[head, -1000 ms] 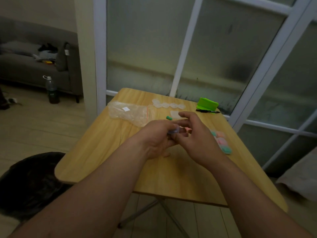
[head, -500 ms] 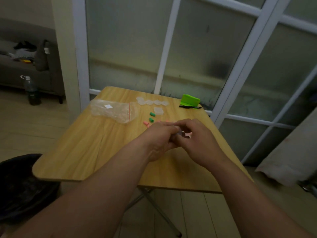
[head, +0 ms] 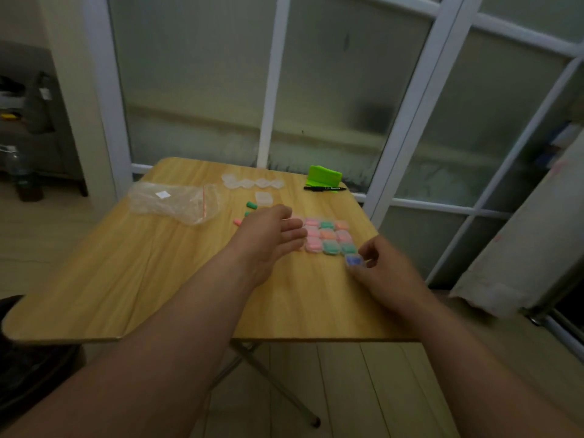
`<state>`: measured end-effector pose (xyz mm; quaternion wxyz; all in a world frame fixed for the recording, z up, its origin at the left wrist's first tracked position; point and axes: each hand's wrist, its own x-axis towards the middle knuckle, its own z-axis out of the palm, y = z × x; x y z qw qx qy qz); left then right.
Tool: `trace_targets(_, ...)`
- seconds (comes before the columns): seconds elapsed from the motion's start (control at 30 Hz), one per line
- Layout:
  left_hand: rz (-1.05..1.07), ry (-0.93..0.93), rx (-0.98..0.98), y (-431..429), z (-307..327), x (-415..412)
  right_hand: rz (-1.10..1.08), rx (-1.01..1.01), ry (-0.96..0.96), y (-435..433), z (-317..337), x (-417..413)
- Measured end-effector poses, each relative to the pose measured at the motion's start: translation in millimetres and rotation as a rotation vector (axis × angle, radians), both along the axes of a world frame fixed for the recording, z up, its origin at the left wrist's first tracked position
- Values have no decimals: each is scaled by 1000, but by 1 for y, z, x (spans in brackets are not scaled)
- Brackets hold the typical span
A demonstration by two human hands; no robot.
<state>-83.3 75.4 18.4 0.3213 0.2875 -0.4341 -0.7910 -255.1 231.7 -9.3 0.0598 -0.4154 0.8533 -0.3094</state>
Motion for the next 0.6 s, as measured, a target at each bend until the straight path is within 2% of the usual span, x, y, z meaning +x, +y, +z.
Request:
trace_targets(0.33, 79, 35, 35, -23, 3, 1, -14, -72, -10, -12, 4, 4)
trace_targets(0.47, 139, 76, 62, -47, 13, 9, 3, -152, 21, -39, 4, 6)
trace_targets(0.6, 208, 125, 90, -76, 17, 26, 67, -140, 72, -81, 11, 7)
